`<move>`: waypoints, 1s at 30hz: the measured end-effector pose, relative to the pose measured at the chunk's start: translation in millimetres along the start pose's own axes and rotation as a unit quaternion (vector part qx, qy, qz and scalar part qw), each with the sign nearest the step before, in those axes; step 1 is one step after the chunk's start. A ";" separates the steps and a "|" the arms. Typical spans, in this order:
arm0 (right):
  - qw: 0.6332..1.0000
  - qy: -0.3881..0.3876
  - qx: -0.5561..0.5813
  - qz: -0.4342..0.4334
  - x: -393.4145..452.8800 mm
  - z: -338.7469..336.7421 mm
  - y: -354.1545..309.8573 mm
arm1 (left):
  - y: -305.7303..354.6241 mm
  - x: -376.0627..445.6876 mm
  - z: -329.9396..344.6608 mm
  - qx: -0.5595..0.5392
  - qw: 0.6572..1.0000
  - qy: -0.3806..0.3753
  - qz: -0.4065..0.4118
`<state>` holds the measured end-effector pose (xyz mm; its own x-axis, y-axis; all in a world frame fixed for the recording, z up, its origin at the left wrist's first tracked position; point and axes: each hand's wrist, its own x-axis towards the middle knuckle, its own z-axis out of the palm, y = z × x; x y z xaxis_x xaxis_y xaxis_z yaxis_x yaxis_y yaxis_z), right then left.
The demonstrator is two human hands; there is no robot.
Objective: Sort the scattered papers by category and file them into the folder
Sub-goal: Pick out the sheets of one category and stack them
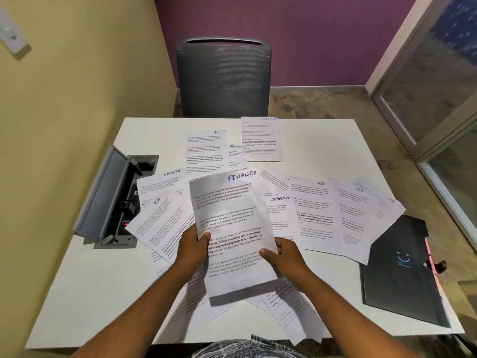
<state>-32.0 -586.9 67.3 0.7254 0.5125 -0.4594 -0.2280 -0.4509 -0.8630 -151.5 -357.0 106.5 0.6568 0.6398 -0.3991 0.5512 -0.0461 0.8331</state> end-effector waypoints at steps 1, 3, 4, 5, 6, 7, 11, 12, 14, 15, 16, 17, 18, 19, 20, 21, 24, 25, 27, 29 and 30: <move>1.000 0.004 -0.005 0.000 -1.7 0.8 1.5 | 1.0 -1.0 -1.1 -0.006 1.000 -0.004 -0.003; 1.000 0.023 -0.011 0.002 -3.1 1.6 1.6 | 3.4 -4.7 -3.1 -0.043 0.999 -0.017 -0.007; 1.000 0.028 -0.008 0.004 -3.0 2.0 0.3 | 6.1 -8.3 -4.1 -0.074 0.997 -0.027 -0.016; 1.000 0.030 -0.002 0.005 -3.2 2.3 -1.5 | 8.7 -12.3 -5.2 -0.101 0.994 -0.044 -0.025; 0.999 0.031 0.006 0.006 -3.8 2.5 -4.5 | 9.8 -15.9 -5.9 -0.112 0.991 -0.063 -0.029; 0.999 0.030 0.017 0.006 -4.3 2.3 -7.5 | 9.3 -17.5 -6.6 -0.117 0.990 -0.077 -0.025; 0.998 0.016 0.055 0.015 -3.9 5.6 -15.4 | 14.6 -20.7 -7.7 -0.112 0.991 -0.073 0.003; 0.998 0.012 0.062 0.017 -3.6 6.8 -16.8 | 14.7 -19.4 -7.7 -0.117 0.990 -0.075 0.007; 0.996 0.011 0.082 0.028 -2.4 9.8 -18.1 | 15.3 -17.0 -9.8 -0.126 0.990 -0.071 0.003; 0.995 0.012 0.090 0.031 -3.4 11.3 -20.4 | 15.3 -15.7 -11.8 -0.129 0.990 -0.062 0.003; 0.995 0.016 0.091 0.033 -3.9 12.9 -23.3 | 12.0 -12.4 -14.4 -0.119 0.991 -0.059 0.005; 0.995 0.024 0.086 0.038 -4.8 14.4 -25.4 | 7.8 -9.3 -16.9 -0.106 0.993 -0.057 0.008; 0.995 0.032 0.078 0.043 -5.4 16.4 -25.8 | 2.9 -6.4 -19.2 -0.097 0.994 -0.056 0.006; 0.996 0.040 0.065 0.052 -5.6 18.8 -25.6 | -3.4 -3.4 -21.9 -0.091 0.994 -0.055 -0.001; 0.996 0.045 0.045 0.057 -4.7 21.3 -24.2 | -9.7 -1.2 -24.1 -0.090 0.994 -0.053 -0.014; 0.997 0.050 0.022 0.063 -5.3 25.4 -24.1 | -17.3 1.4 -26.9 -0.081 0.995 -0.049 -0.030; 0.994 0.055 -0.042 0.087 -4.5 41.4 -17.6 | -46.1 10.1 -36.8 -0.050 0.994 -0.039 -0.091; 0.993 0.054 -0.063 0.085 -5.2 47.3 -16.8 | -54.1 11.1 -41.6 -0.046 0.992 -0.039 -0.109; 0.989 0.058 -0.105 0.089 -4.7 61.2 -11.3 | -70.9 12.0 -51.9 -0.031 0.989 -0.037 -0.137; 0.984 0.061 -0.132 0.103 -4.8 75.4 -4.0 | -84.5 10.6 -61.1 -0.017 0.988 -0.029 -0.151; 0.982 0.062 -0.141 0.111 -3.8 83.7 0.2 | -89.8 8.7 -65.6 -0.011 0.987 -0.023 -0.159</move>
<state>-89.2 -527.7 51.3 0.7560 0.2934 -0.5851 -0.2131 -0.7348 -0.6439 -229.1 -296.9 53.3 0.4758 0.5834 -0.6582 0.7222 0.1680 0.6709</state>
